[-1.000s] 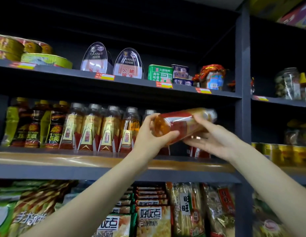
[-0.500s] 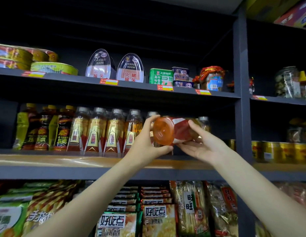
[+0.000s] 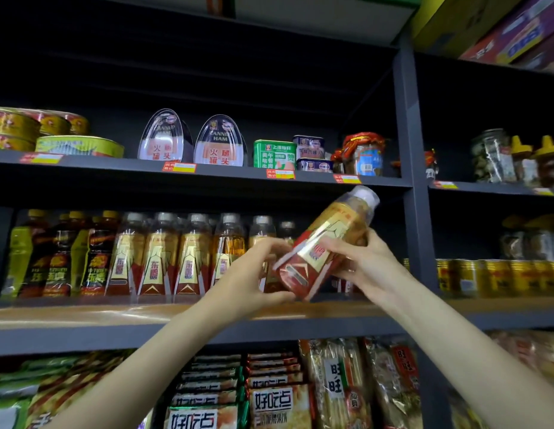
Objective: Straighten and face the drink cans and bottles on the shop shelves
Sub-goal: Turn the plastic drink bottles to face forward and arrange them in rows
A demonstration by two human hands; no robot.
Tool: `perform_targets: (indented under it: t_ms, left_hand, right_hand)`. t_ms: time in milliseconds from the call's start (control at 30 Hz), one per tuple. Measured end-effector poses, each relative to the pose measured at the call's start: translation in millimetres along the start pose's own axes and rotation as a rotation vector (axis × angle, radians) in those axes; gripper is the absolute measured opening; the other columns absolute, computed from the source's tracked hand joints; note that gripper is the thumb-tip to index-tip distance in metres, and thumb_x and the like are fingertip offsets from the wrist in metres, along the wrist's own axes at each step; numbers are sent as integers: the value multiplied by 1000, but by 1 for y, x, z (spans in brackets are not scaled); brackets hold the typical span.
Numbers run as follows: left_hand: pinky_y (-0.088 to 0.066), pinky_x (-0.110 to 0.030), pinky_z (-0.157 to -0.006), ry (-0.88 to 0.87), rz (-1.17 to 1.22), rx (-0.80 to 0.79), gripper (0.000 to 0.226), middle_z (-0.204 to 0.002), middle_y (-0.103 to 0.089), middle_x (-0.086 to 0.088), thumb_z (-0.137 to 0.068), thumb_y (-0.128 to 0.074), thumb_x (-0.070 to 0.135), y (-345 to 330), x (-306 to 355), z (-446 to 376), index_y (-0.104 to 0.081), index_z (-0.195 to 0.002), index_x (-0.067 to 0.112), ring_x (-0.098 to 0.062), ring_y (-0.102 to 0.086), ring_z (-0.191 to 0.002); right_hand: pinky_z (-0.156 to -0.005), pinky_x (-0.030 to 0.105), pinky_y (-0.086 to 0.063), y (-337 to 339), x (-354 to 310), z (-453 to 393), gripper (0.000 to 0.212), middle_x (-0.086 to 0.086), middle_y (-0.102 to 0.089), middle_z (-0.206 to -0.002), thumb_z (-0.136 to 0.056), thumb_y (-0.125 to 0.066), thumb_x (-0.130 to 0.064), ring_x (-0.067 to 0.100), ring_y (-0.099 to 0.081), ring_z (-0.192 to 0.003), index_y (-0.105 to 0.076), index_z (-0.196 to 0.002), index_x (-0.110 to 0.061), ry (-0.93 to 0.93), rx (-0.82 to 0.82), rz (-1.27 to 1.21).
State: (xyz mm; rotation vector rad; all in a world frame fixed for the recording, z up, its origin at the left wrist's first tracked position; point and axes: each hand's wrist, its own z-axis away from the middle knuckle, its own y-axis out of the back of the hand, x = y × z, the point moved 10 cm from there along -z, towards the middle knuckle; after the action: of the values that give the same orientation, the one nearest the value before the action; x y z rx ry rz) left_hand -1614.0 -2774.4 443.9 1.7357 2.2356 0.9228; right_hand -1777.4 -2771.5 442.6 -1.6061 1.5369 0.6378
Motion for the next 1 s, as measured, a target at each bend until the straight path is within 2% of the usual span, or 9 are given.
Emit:
perform_targets:
  t_ms: [100,200,400,533,633,700,767,867,1000]
  left_hand:
    - [-40,-5,-88,58,-29,33,47,-116,-46,24,-77,-73,21,5,-14,-1,-45,-114,32,5,-46,-110]
    - [-36,-4,-85,101,31,64,44,-116,-48,20,-79,-71,20,7,-22,-3,-44,-110,34,2,-48,-108]
    - [-36,-18,-95,112,13,25,47,-124,-50,13,-79,-71,21,-5,-26,-5,-44,-115,32,-7,-49,-117]
    - [-42,-26,-99,166,111,-21,61,-130,-48,10,-74,-74,31,-18,-23,-4,-38,-123,35,-7,-48,-119]
    - [-50,-10,-75,214,274,-82,75,-116,-44,23,-73,-75,33,-45,-10,-3,-25,-129,37,4,-52,-100]
    - [-49,-6,-68,234,300,18,78,-105,-44,22,-74,-76,28,-45,-8,-6,-23,-131,33,4,-53,-92]
    - [-53,-17,-78,297,387,77,79,-108,-52,14,-70,-80,30,-40,-17,-8,-30,-130,28,-5,-59,-94]
    - [-54,-40,-88,368,844,-51,86,-117,-65,-10,-59,-84,33,-43,-26,-10,-41,-132,19,-27,-65,-104]
    - [-53,-42,-88,284,1022,-189,89,-119,-64,-15,-51,-89,34,-45,-17,-14,-48,-128,14,-32,-61,-110]
  right_hand:
    - [-93,37,-49,2,-22,5,87,-10,-53,-125,-64,-84,-8,11,-53,-116,-35,-130,-37,291,5,502]
    - [-103,41,-43,-1,-21,10,95,-14,-44,-133,-63,-86,-15,12,-45,-126,-26,-130,-47,384,-50,697]
    - [-104,37,-43,-3,-26,14,91,-34,-41,-119,-65,-85,-13,2,-45,-120,-25,-117,-59,455,-92,702]
    - [-97,40,-49,2,-28,4,91,-16,-48,-125,-63,-86,-20,12,-50,-119,-30,-130,-46,424,-34,635]
    - [-81,34,-54,6,-21,-2,81,-4,-55,-117,-63,-86,-26,14,-59,-103,-34,-124,-34,316,99,392]
    - [-71,26,-52,-1,-18,-4,73,-10,-54,-105,-68,-83,-25,7,-58,-92,-33,-121,-33,287,120,340]
    - [-68,23,-50,-6,-21,-9,63,-11,-54,-102,-75,-77,-28,4,-59,-88,-35,-122,-31,279,67,343]
    - [-63,23,-54,-16,-23,-14,43,0,-64,-102,-86,-62,-33,10,-67,-77,-47,-127,-27,137,-163,128]
    - [-71,33,-56,-22,-34,-20,70,6,-67,-113,-68,-69,-29,21,-69,-93,-43,-133,-32,173,-285,107]
